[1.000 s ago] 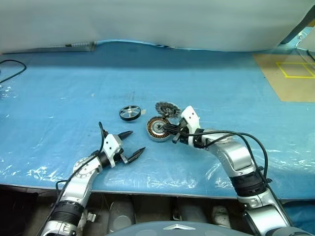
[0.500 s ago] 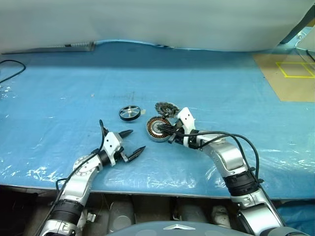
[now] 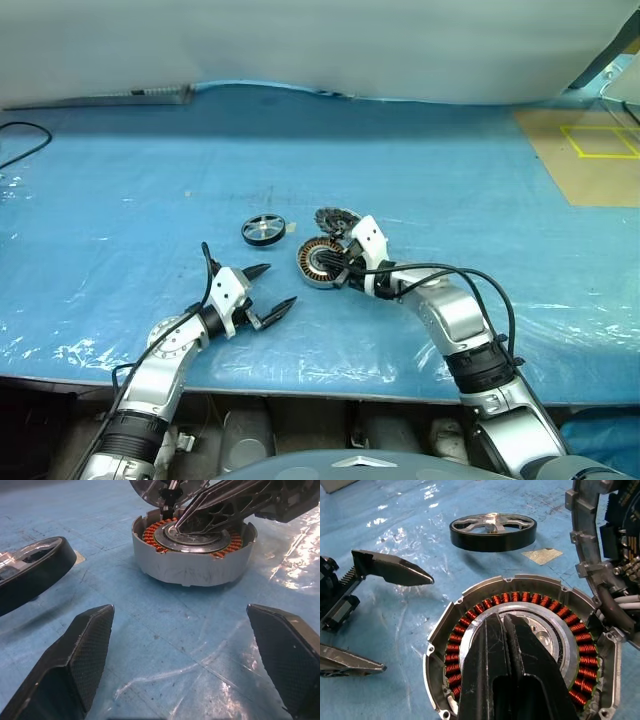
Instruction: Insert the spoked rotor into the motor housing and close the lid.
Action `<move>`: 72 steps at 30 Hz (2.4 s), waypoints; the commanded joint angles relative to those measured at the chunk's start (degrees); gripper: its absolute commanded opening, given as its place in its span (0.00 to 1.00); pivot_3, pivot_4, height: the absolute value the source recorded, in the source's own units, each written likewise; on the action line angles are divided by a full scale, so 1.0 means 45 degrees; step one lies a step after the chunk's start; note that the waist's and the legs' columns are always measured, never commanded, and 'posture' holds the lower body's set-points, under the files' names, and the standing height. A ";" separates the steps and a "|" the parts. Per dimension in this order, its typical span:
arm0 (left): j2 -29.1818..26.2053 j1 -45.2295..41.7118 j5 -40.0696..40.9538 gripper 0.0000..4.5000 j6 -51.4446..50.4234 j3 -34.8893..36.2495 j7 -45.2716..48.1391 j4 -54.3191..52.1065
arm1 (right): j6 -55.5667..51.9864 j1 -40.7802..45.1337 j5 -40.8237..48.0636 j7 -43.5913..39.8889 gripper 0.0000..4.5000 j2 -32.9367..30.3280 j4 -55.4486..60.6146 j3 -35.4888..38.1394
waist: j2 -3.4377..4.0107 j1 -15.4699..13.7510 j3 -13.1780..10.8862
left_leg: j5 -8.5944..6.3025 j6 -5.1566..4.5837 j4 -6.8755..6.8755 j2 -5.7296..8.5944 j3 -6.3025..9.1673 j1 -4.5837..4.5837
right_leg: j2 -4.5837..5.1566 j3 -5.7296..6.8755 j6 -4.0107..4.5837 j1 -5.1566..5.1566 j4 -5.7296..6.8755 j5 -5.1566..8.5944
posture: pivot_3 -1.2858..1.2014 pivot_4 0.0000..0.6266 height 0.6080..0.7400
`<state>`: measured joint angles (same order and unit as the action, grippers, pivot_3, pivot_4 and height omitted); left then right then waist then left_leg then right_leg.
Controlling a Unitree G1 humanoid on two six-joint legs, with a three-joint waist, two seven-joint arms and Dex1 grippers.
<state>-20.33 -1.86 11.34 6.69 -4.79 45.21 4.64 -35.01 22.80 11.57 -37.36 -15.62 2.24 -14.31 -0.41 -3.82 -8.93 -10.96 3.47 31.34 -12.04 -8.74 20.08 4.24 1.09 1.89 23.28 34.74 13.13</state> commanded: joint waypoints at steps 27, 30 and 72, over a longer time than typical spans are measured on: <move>0.0129 -0.0674 0.2022 1.00 -0.1091 0.1674 -0.0711 -0.1086 | -0.1357 -0.0234 0.1938 -0.0771 0.01 -0.0769 0.2167 0.1431 | -0.0003 -0.0024 0.0000 | 0.0000 0.0001 -0.0005 0.0002 0.0001 0.0016 | -0.0003 -0.0001 0.0000 0.0015 0.0002 -0.0001 | 0.52 0.24 1.00; -0.0076 -0.1138 0.3004 1.00 -0.1870 0.2381 -0.0675 -0.1257 | -0.1158 -0.0306 0.1890 -0.0815 0.01 -0.0894 0.2081 0.1428 | -0.0003 -0.0005 -0.0001 | 0.0001 0.0000 0.0004 0.0006 0.0000 0.0010 | -0.0001 -0.0005 0.0000 0.0011 0.0003 -0.0001 | 0.52 0.24 1.00; -0.1398 -1.0725 -0.0789 0.73 0.0613 0.1233 0.4638 1.2663 | 0.3801 -0.2135 0.0372 -0.0991 0.00 -0.0829 0.1482 0.0756 | -0.0040 -0.0070 -0.0022 | 0.0003 0.0003 0.0000 0.0025 0.0044 0.0047 | 0.0008 0.0021 -0.0017 0.0008 -0.0002 -0.0013 | 0.52 0.24 1.00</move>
<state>-26.11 -49.00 7.74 8.56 -0.16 65.31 62.60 -18.18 12.97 13.13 -41.95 -19.31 8.24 -10.89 -0.59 -4.13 -9.03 -10.94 3.49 31.34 -11.92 -8.54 20.29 4.28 1.18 1.83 23.32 34.73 13.09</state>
